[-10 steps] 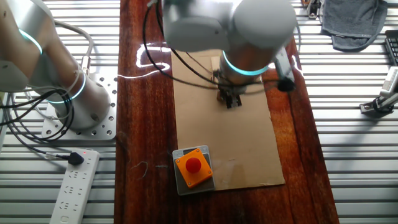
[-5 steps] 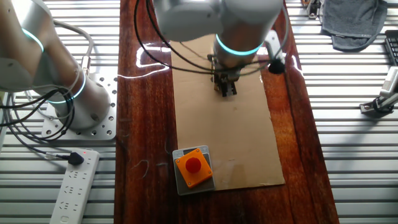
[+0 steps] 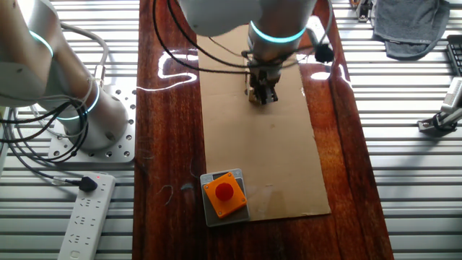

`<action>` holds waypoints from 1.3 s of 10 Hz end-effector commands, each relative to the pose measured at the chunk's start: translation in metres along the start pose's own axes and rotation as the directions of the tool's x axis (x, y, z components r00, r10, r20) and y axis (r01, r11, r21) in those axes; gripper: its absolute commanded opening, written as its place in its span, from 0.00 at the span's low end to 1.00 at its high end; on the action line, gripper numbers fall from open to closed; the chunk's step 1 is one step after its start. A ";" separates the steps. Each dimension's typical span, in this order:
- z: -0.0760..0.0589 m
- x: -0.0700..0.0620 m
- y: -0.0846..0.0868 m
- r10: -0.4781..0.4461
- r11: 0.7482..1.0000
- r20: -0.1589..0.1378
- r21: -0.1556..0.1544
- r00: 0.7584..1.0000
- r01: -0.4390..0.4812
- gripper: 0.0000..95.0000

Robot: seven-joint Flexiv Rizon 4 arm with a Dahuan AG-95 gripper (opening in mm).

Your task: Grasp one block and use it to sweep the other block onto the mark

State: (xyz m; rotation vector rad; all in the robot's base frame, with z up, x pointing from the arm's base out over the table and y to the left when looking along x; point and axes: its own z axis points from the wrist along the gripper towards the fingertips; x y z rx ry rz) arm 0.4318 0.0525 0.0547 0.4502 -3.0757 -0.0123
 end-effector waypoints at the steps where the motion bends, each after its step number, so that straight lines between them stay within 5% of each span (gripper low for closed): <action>1: -0.015 -0.003 -0.001 0.000 1.000 -0.012 0.009 1.000 0.001 0.00; 7: -0.057 -0.008 0.000 -0.026 1.000 -0.057 -0.003 0.998 0.026 0.00; 13: -0.057 -0.012 0.004 -0.047 0.999 -0.052 -0.020 0.998 0.046 0.00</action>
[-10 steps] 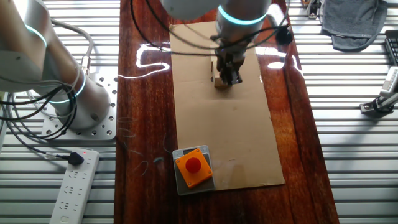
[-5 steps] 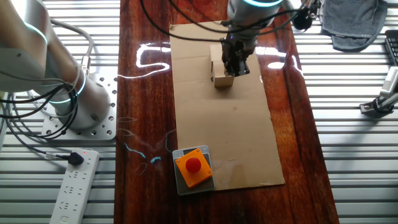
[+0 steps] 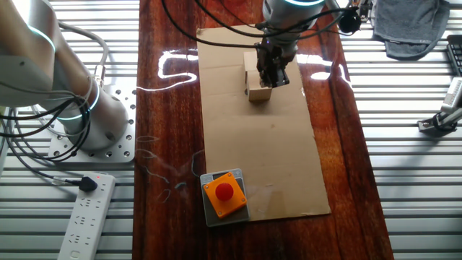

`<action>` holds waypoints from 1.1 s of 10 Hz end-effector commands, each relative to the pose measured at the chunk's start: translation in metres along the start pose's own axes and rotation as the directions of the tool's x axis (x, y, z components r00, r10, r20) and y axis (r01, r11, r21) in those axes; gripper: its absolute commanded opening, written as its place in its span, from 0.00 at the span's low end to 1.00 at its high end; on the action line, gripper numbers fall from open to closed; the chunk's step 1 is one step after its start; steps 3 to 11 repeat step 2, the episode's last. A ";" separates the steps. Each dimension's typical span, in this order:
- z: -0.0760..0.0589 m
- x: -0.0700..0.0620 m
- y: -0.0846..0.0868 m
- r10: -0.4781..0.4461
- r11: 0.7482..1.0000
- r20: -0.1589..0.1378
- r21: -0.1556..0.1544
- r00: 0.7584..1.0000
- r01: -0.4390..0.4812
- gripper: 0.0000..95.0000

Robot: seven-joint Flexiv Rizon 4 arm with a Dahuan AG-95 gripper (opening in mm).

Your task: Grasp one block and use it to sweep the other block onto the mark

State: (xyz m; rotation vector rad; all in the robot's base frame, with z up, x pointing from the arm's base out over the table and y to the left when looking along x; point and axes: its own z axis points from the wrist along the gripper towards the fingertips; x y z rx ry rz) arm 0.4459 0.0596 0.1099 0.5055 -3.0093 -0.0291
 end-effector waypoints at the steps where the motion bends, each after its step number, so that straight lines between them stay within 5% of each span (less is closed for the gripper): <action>1: -0.001 0.001 0.001 -0.009 1.000 -0.001 0.001 1.000 0.009 0.00; 11: -0.001 0.001 0.001 -0.015 1.000 -0.001 0.000 1.000 0.015 0.00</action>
